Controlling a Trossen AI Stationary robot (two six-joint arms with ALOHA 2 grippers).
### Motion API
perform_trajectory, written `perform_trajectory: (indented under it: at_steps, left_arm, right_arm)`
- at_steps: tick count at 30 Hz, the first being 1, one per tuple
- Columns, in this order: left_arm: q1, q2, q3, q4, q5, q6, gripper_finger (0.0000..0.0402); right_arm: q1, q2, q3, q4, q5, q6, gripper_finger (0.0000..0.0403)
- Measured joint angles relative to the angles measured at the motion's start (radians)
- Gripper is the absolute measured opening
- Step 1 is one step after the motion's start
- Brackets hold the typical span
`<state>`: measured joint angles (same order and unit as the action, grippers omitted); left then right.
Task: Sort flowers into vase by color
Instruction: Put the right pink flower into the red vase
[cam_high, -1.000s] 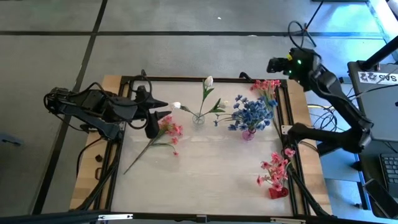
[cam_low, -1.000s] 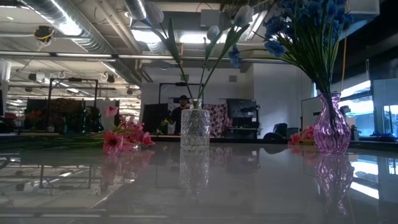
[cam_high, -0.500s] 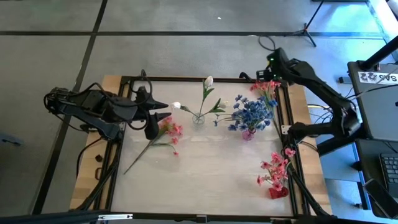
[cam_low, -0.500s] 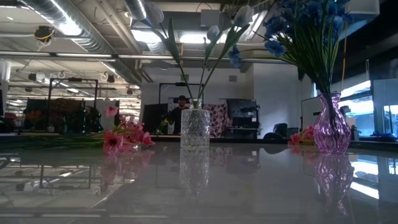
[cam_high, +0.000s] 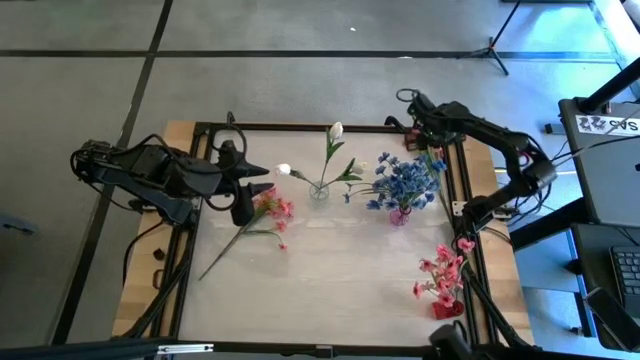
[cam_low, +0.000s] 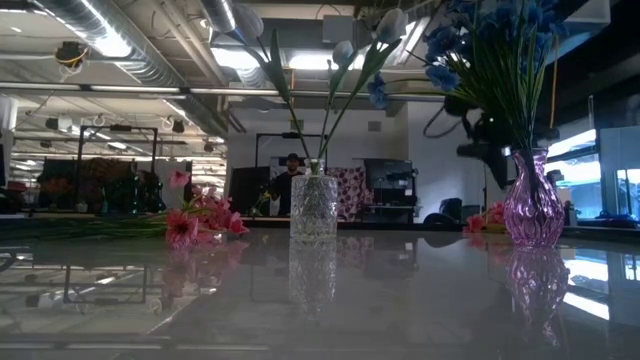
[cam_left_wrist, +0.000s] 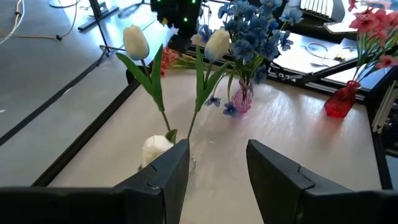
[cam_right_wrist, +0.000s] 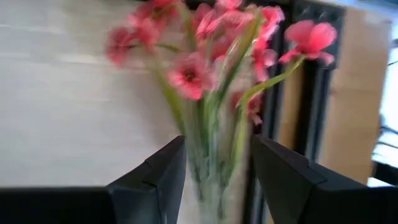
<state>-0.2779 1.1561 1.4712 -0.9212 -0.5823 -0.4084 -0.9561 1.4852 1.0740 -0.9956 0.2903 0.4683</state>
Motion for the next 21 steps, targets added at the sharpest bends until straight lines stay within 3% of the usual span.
perform_trajectory:
  at_steps: [3, 9, 17, 21]
  left_arm:
    - [0.000, 0.000, 0.000, -0.019, 0.000, 0.000, 0.0156]
    - [0.000, 0.000, 0.000, -0.040, 0.001, 0.000, 0.0156]
    - [0.000, 0.000, 0.000, -0.058, 0.001, -0.001, 0.0156]
    - [0.000, 0.000, 0.000, -0.080, 0.015, -0.002, 0.0156]
  right_arm:
    - [0.014, 0.038, -0.006, 0.017, 0.064, 0.004, 0.0184]
    - [0.020, 0.122, -0.051, 0.035, 0.057, 0.011, 0.0190]
    - [0.033, 0.184, -0.120, 0.142, 0.078, 0.058, 0.0270]
    - [0.027, 0.204, -0.138, 0.174, 0.019, 0.063, 0.0268]
